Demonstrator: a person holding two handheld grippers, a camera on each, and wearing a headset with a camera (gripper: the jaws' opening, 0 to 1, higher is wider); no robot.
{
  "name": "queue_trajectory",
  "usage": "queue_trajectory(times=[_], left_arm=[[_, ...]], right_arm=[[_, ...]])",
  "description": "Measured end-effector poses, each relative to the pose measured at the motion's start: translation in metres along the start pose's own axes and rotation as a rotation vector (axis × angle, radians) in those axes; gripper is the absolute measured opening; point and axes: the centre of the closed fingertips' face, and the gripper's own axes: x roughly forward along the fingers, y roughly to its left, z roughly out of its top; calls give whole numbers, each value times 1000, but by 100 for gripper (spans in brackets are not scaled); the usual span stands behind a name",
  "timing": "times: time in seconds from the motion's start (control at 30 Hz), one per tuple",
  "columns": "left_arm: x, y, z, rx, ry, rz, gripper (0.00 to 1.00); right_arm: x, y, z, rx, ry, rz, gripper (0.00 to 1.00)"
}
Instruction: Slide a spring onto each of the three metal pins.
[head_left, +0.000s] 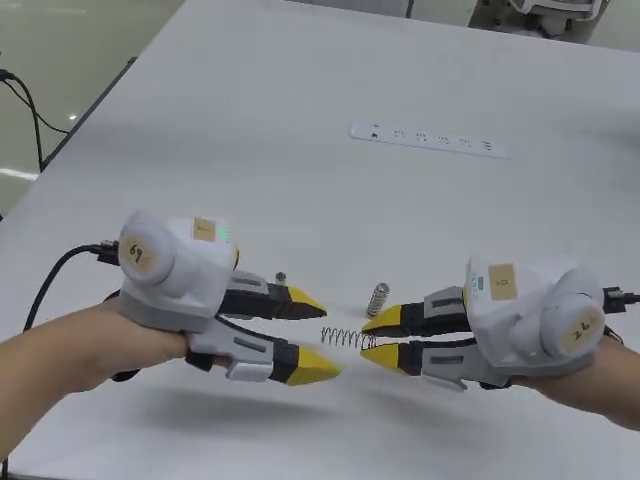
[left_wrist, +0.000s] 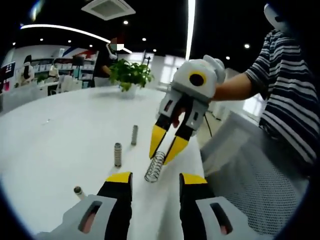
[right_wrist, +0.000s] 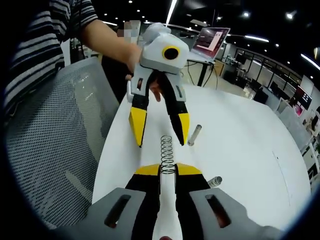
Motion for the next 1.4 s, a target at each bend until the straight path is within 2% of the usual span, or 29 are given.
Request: queue_trajectory(times=[0.33, 0.63, 0.87, 0.97, 1.1, 1.4], left_arm=[[5, -2, 6, 31, -13, -22, 5], [7, -3, 8, 65, -15, -38, 3], [11, -9, 8, 94, 9, -78, 2], [11, -11, 8, 96, 14, -86, 2], [10, -10, 10, 89, 6, -86, 2], [10, -13, 10, 82, 12, -95, 2]], right_arm=[[-3, 2, 2, 1, -14, 11, 7], [-7, 1, 1, 1, -10, 5, 7], [-9, 5, -2, 45, -13, 15, 8], [-10, 6, -5, 72, -1, 26, 9], [-11, 6, -9, 69, 5, 20, 9], [-12, 7, -4, 91, -25, 25, 7]])
